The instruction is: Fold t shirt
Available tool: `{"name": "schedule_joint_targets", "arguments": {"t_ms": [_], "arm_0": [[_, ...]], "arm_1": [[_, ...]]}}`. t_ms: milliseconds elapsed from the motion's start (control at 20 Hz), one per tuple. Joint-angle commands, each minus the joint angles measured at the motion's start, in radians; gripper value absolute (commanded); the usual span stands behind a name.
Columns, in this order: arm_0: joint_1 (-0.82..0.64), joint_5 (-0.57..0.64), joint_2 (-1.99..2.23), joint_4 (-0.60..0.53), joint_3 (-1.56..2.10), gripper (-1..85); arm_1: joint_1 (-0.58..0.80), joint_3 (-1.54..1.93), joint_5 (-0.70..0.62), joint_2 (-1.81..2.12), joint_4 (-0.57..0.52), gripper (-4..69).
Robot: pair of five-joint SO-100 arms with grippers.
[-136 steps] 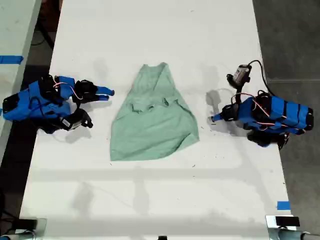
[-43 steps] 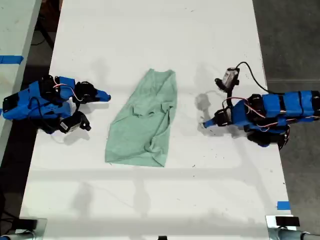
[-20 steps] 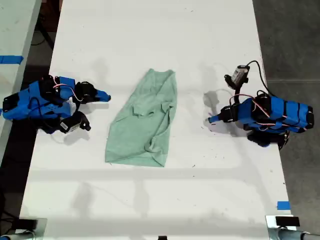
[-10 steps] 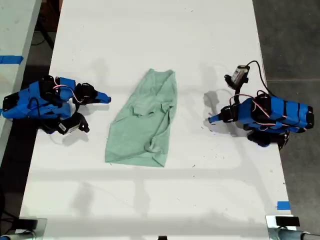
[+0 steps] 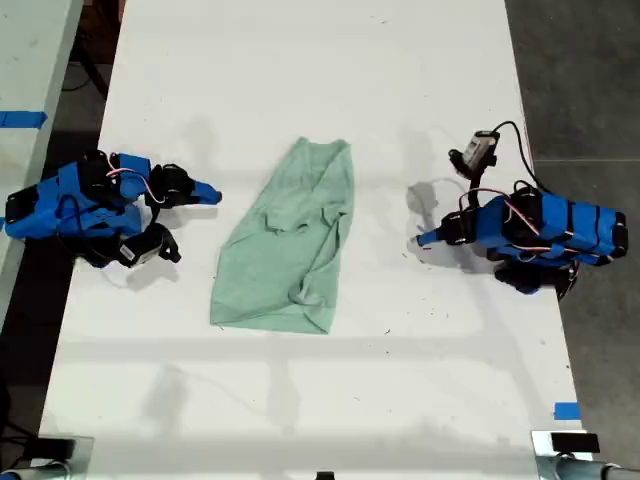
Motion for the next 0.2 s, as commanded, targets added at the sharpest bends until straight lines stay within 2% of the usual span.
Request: {"name": "schedule_joint_targets", "arguments": {"t_ms": [0,150], "arm_0": [[-0.006,-0.014,0.006,-0.017,0.015,-0.1],[0.000,-0.018,0.006,-0.017,0.017,-0.1]], "arm_1": [[0.005,0.060,0.005,0.017,0.003,4.9],[0.005,0.060,0.005,0.017,0.003,4.9]]}}
